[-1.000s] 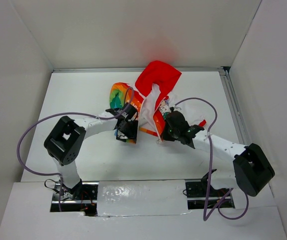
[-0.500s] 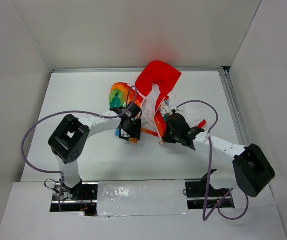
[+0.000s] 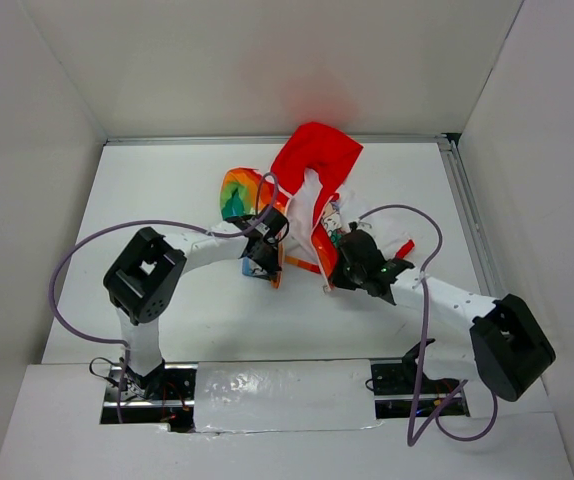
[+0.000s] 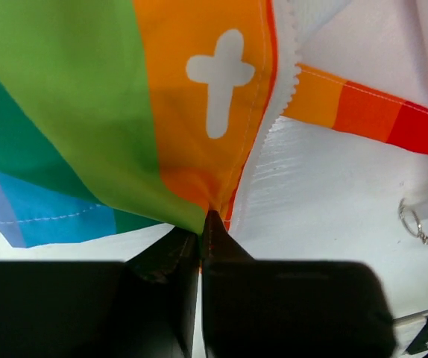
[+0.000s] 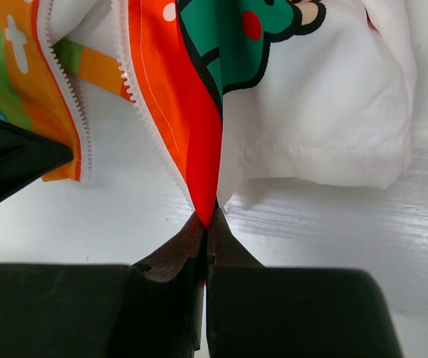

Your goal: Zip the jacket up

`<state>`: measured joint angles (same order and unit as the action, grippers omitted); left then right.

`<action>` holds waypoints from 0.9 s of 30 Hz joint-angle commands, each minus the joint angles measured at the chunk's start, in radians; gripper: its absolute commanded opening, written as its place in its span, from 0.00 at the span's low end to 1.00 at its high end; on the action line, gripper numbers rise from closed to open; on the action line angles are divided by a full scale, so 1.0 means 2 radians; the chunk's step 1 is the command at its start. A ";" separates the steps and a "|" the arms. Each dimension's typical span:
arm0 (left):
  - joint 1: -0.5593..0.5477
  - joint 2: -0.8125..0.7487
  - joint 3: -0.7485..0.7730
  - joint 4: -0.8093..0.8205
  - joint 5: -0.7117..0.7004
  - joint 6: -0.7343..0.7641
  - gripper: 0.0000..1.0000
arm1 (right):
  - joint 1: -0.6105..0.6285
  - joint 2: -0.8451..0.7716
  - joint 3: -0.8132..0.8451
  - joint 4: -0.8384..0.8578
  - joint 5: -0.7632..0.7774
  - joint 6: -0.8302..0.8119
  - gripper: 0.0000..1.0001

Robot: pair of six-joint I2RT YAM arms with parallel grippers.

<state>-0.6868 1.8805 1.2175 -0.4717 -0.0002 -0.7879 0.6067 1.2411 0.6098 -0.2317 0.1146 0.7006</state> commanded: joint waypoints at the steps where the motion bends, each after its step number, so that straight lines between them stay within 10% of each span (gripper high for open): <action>1: -0.012 0.027 -0.022 -0.014 0.003 -0.004 0.12 | -0.004 -0.016 -0.010 0.012 0.000 0.006 0.00; 3: -0.012 0.025 -0.015 -0.015 0.008 -0.002 0.00 | -0.003 -0.017 -0.013 0.021 -0.007 0.002 0.00; 19: -0.024 -0.195 -0.024 0.039 0.064 0.012 0.00 | -0.037 -0.124 -0.091 0.204 -0.165 -0.002 0.00; 27: -0.029 -0.347 -0.153 0.248 0.110 -0.010 0.00 | -0.057 -0.244 -0.152 0.329 -0.223 0.047 0.00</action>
<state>-0.7322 1.2480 1.0027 -0.1925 0.1524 -0.7799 0.5037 0.8291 0.3370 0.2184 -0.2520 0.7399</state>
